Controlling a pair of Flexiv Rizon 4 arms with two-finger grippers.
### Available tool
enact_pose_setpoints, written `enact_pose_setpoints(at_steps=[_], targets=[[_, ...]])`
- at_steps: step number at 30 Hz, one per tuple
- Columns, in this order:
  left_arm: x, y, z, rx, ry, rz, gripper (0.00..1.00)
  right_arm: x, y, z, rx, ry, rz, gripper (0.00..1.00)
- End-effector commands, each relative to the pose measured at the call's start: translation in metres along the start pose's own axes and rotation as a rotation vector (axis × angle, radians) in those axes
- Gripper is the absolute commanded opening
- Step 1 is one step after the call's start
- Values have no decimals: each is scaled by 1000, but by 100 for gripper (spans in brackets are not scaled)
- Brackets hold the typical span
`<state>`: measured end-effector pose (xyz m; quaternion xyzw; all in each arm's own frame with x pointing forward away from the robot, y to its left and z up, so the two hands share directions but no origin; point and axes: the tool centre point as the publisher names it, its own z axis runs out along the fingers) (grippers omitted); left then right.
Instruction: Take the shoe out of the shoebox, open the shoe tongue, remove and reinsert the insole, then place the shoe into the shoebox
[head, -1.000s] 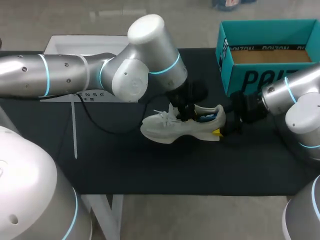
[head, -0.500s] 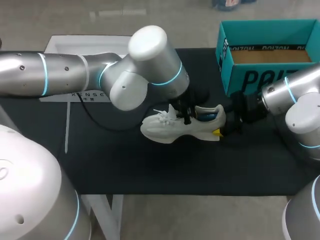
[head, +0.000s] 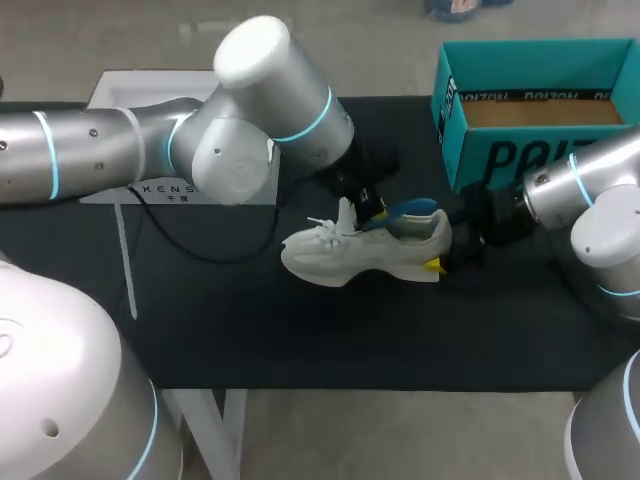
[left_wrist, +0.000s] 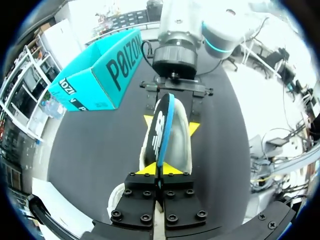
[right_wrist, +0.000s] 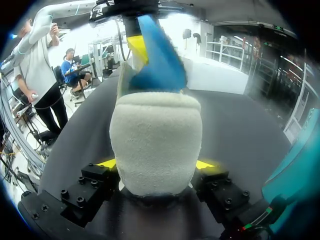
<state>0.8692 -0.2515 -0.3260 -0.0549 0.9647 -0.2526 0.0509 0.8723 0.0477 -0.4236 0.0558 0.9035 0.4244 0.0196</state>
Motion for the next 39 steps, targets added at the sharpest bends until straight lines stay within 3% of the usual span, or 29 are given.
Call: enact_pose_setpoints(at_steps=[1, 9, 18, 21, 28, 30, 39], targets=[[-1, 3, -20, 124, 105, 6, 0, 2, -1, 3, 4, -1, 1, 0], [1, -20, -29, 227, 195, 40, 0, 2, -1, 3, 4, -1, 1, 0], [3, -43, -34, 380, 406, 45, 0, 2, -1, 3, 4, -1, 1, 0], [8, -54, -37, 394, 411, 73, 0, 2, -1, 3, 4, -1, 1, 0], [28, -98, -62, 486, 482, 204, 0, 2, -1, 3, 4, -1, 1, 0], [32, -107, -76, 482, 476, 250, 0, 2, -1, 3, 4, -1, 1, 0], [32, -107, -76, 482, 476, 250, 0, 2, -1, 3, 4, -1, 1, 0]])
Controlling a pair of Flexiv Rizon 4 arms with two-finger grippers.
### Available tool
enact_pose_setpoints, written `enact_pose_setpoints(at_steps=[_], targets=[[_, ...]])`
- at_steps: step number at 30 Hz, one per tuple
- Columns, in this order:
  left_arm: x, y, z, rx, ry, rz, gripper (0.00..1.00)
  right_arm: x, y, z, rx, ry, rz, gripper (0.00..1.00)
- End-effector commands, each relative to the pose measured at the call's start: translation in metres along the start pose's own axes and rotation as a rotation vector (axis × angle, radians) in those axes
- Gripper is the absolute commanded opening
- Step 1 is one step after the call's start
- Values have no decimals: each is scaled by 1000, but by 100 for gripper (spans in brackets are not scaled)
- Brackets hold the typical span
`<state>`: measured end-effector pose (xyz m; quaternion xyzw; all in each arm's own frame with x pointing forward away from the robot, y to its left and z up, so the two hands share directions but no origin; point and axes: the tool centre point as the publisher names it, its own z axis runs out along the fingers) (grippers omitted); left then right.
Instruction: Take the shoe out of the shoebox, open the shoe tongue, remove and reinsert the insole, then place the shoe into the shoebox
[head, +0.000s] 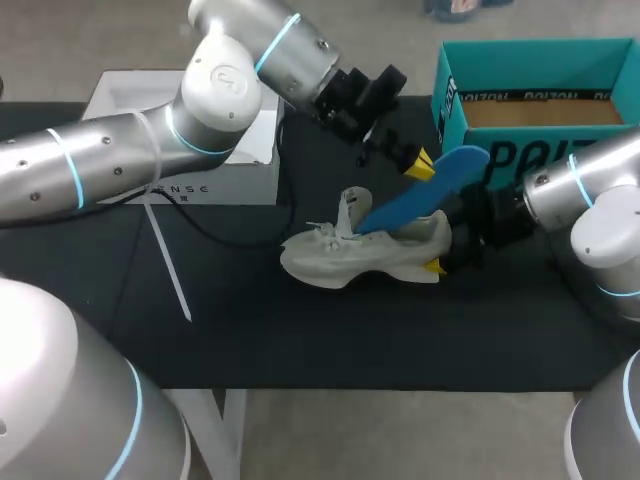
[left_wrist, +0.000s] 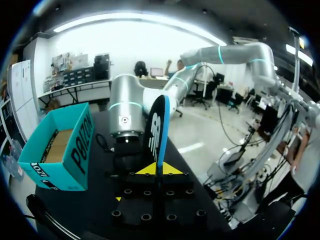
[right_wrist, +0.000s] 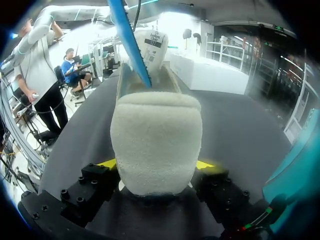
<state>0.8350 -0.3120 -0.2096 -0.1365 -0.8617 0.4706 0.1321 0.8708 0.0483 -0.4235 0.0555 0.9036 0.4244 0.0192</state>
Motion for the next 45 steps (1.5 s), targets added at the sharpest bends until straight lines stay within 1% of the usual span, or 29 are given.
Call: enact_pose_setpoints(at_steps=[1, 12, 14, 15, 16, 18, 21, 22, 25, 27, 30, 34, 38, 42, 45], targets=[[-1, 0, 0, 0, 3, 0, 0, 0, -1, 3, 4, -2, 1, 0], [-1, 0, 0, 0, 3, 0, 0, 0, -1, 3, 4, -2, 1, 0], [7, -3, -7, 28, -23, -22, 0, 0, -1, 3, 4, -2, 1, 0], [11, -7, -7, 33, -27, -21, 0, 0, -1, 3, 4, -2, 1, 0], [19, -14, -5, 56, -29, -18, 0, 0, -1, 3, 4, -2, 1, 0], [28, -22, -1, 66, -28, -17, 0, 0, -1, 3, 4, -2, 1, 0], [43, -41, 3, 119, -37, -29, 0, 0, -1, 3, 4, -2, 1, 0], [48, -47, 5, 151, -48, -56, 0, 0, -1, 3, 4, -2, 1, 0], [60, -61, 5, 186, -46, -120, 0, 0, -1, 3, 4, -2, 1, 0], [73, -69, 4, 230, -20, -155, 0, 0, -1, 3, 4, -2, 1, 0], [91, -73, 2, 253, -21, -215, 0, 0, -1, 3, 4, -2, 1, 0], [114, -71, -1, 276, -27, -236, 0, 0, -1, 3, 4, -2, 1, 0], [136, -71, -5, 369, -25, -271, 0, 0, -1, 3, 4, -2, 1, 0], [160, -74, -11, 505, -2, -294, 0, 0, -1, 3, 4, -2, 1, 0], [174, -72, -13, 566, 5, -315, 0, 0, -1, 3, 4, -2, 1, 0]])
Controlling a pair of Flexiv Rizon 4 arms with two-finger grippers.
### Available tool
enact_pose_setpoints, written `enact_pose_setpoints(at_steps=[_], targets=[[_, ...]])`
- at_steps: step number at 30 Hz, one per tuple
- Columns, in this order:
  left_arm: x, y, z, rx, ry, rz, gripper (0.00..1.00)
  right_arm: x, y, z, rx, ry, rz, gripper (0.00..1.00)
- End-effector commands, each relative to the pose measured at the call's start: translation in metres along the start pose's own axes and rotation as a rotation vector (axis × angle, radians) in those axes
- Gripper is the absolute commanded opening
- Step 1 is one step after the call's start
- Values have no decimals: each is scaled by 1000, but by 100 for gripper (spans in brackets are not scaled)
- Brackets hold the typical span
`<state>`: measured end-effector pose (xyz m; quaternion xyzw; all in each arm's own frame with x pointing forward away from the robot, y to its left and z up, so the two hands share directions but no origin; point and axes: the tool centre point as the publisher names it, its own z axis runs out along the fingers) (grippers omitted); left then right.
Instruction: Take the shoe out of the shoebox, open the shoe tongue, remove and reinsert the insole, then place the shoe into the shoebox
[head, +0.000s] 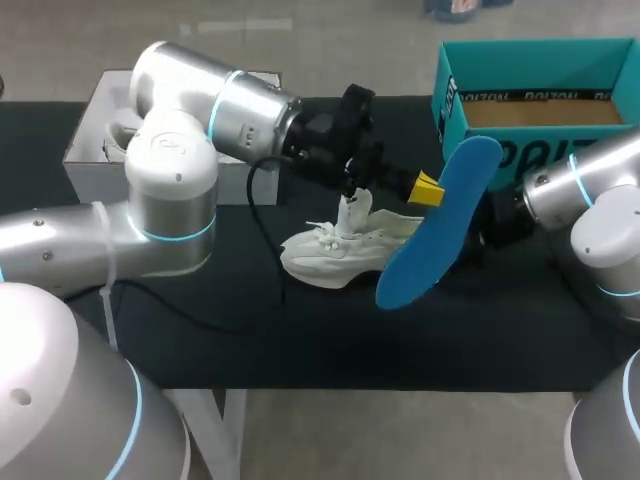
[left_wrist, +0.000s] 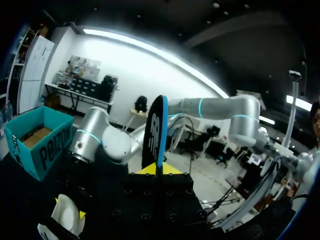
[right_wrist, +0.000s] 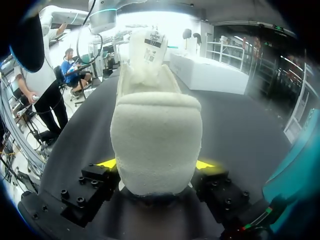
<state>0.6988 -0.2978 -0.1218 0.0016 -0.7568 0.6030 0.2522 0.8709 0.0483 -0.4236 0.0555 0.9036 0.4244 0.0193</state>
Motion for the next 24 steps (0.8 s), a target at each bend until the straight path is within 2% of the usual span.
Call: enact_pose_setpoints(at_steps=[1, 12, 16, 24], targets=[[34, 19, -9, 194, -42, -28, 0, 0, -1, 3, 3, -2, 1, 0], [62, 28, -14, 288, -43, -103, 0, 0, -1, 3, 3, -2, 1, 0], [71, 27, -14, 400, 34, -184, 0, 0, -1, 3, 3, -2, 1, 0], [82, 39, -14, 434, 53, -294, 0, 0, -1, 3, 3, -2, 1, 0]])
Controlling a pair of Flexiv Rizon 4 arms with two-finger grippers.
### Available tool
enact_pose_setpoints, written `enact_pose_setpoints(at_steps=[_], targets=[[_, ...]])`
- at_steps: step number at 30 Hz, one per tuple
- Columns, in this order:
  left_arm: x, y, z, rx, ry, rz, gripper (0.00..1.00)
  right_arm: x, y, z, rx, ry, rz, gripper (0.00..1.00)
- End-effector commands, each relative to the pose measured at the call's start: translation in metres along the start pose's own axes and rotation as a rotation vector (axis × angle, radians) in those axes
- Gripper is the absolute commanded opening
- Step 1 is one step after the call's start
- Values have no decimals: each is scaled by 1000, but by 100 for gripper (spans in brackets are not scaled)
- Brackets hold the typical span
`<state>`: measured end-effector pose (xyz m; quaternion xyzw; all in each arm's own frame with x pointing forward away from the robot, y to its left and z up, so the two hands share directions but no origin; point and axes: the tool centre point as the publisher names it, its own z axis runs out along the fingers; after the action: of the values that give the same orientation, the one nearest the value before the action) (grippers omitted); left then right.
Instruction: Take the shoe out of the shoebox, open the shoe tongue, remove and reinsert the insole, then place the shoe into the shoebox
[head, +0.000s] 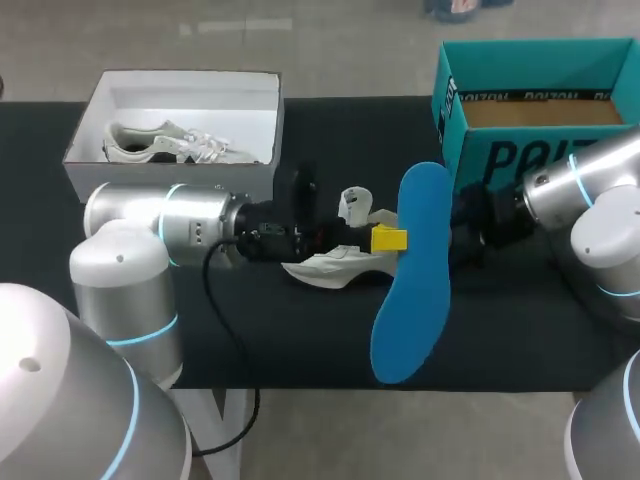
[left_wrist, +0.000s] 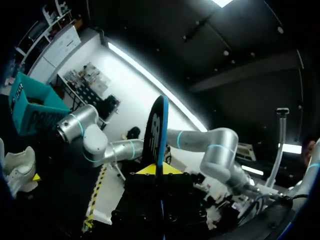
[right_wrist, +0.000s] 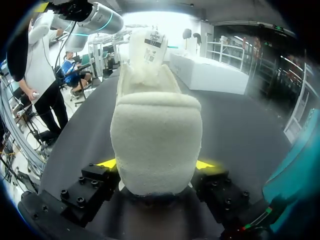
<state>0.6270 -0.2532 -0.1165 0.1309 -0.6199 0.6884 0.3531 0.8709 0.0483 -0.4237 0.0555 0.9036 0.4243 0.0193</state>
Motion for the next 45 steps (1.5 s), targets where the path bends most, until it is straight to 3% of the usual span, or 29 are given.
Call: enact_pose_setpoints(at_steps=[1, 21, 22, 24, 25, 26, 27, 28, 33, 35, 45], targets=[[1, 10, -4, 72, -8, -8, 0, 0, -1, 3, 3, -2, 1, 0], [24, 13, -20, 101, -4, -20, 0, 0, -1, 3, 3, -2, 1, 0], [25, 15, -21, 102, -8, -41, 0, 1, 3, 0, 8, -12, -6, 4], [25, 15, -22, 102, -7, -32, 0, 2, 11, -5, 22, -19, -22, 24], [25, 15, -23, 103, -7, -33, 0, 3, 14, -7, 34, -17, -29, 38], [25, 15, -24, 103, -7, -22, 0, 4, 18, -10, 46, -24, -37, 62], [26, 15, -25, 103, -11, -29, 0, 5, 21, -12, 62, -25, -42, 92], [26, 15, -25, 103, -13, -24, 0, 5, 23, -14, 87, -26, -43, 100], [26, 16, -27, 103, -20, -34, 0, 7, 34, -23, 196, -58, -47, 100], [26, 16, -27, 103, -20, -34, 0, 6, 34, -25, 199, -58, -38, 100], [26, 16, -27, 103, -20, -34, 0, 14, 52, -39, 523, -84, -54, 100]])
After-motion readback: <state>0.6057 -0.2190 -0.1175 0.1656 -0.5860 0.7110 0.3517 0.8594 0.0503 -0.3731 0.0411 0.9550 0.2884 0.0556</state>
